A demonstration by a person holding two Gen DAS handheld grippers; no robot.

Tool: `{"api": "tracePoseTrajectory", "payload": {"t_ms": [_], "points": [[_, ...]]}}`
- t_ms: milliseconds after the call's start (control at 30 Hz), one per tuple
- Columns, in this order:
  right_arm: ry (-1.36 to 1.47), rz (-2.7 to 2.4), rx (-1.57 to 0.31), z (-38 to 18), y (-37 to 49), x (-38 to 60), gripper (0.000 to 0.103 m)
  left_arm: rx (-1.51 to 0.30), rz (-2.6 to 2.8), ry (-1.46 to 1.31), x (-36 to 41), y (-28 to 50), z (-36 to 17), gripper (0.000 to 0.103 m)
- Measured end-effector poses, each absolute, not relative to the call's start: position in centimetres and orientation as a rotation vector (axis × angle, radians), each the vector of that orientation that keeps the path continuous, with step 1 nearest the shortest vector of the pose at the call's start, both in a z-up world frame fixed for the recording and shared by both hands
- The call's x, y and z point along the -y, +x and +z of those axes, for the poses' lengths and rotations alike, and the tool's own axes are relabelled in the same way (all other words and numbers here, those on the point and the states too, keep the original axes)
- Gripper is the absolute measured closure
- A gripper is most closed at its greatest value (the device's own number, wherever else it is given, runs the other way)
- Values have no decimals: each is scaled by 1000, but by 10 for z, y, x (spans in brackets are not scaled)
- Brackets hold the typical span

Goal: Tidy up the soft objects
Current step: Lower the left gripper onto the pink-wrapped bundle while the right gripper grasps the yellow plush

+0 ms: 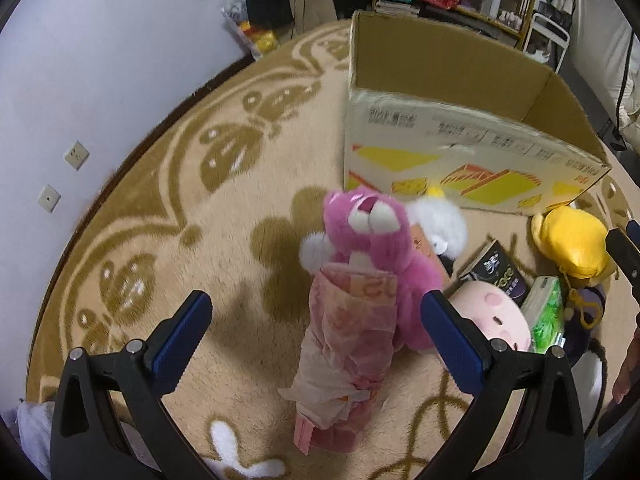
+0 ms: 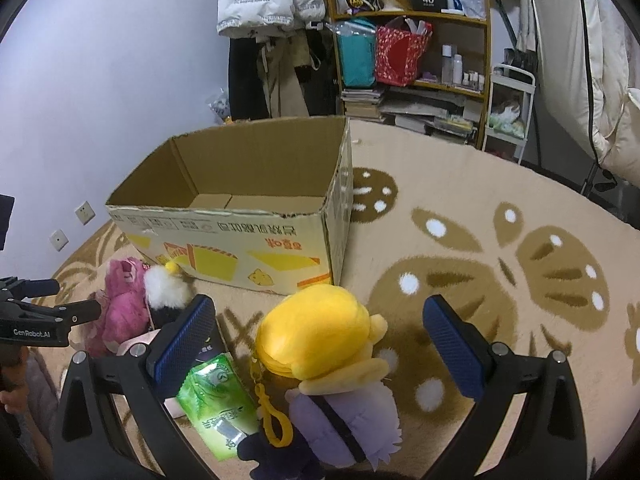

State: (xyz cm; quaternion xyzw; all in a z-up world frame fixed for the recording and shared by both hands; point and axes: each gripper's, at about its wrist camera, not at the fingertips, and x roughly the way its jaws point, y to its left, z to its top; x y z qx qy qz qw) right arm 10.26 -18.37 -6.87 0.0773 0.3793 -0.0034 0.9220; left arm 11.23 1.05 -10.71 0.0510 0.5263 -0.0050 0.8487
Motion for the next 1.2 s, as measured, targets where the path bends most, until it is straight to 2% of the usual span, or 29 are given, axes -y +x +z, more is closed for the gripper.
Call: {"api": "tracePoseTrajectory", "payload": {"t_ms": [600, 867, 1067, 1200], "points": [[204, -18, -848, -97, 120, 195, 0, -1190, 16, 23, -27, 125, -132, 0], [180, -7, -884, -106, 121, 191, 0, -1175, 21, 86, -22, 123, -133, 1], [143, 7, -900, -110, 120, 184, 0, -1180, 17, 100, -20, 122, -134, 5], [149, 13, -887, -110, 118, 182, 0, -1181, 1, 89, -20, 121, -134, 13]]}}
